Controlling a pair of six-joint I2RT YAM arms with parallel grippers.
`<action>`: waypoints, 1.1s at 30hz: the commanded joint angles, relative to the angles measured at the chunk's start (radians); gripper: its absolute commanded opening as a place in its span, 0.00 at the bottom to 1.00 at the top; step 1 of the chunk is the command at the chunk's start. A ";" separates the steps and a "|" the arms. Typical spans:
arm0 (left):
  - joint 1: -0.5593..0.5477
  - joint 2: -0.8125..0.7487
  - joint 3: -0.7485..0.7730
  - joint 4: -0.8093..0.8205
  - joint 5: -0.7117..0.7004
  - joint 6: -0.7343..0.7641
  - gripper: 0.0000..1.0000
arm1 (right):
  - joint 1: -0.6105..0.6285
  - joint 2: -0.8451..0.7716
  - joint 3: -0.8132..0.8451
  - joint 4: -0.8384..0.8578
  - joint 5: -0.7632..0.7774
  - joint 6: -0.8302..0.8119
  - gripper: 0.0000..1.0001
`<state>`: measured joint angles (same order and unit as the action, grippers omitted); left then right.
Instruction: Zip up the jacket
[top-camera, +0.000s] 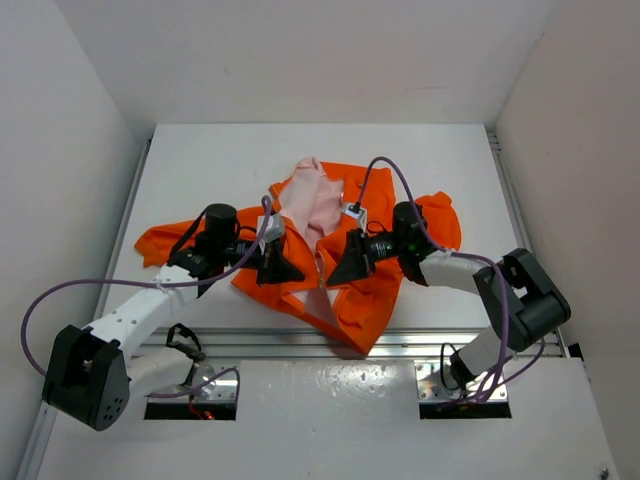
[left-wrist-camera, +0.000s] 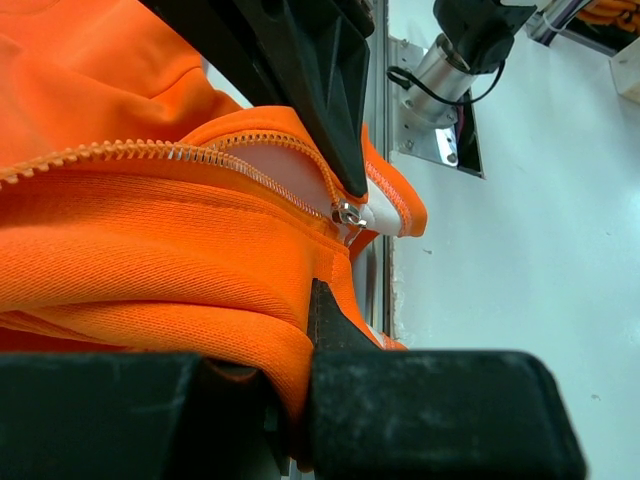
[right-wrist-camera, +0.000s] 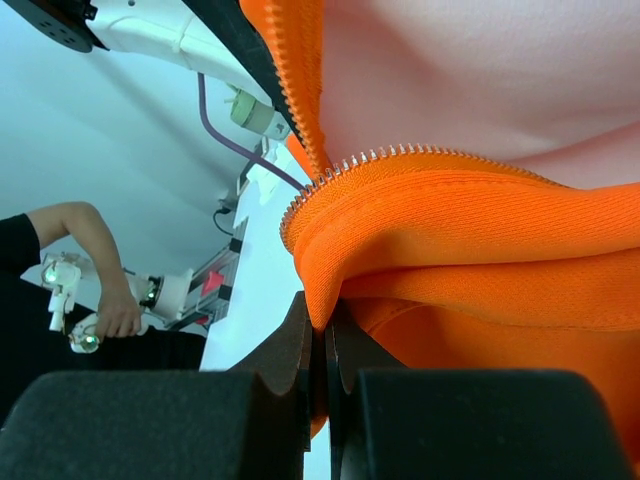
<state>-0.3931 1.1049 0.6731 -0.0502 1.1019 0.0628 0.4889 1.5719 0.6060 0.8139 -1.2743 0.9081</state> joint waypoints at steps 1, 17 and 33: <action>-0.007 -0.016 0.043 0.061 0.026 0.014 0.00 | 0.007 -0.007 0.015 0.102 -0.003 0.008 0.00; -0.007 -0.036 0.052 0.061 0.015 0.005 0.00 | 0.008 -0.033 -0.003 0.028 0.006 -0.055 0.00; -0.007 -0.017 0.062 0.061 0.033 -0.004 0.00 | 0.010 -0.013 0.017 0.008 0.006 -0.072 0.00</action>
<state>-0.3931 1.1023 0.6907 -0.0490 1.0882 0.0441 0.4889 1.5715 0.5877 0.7795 -1.2636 0.8703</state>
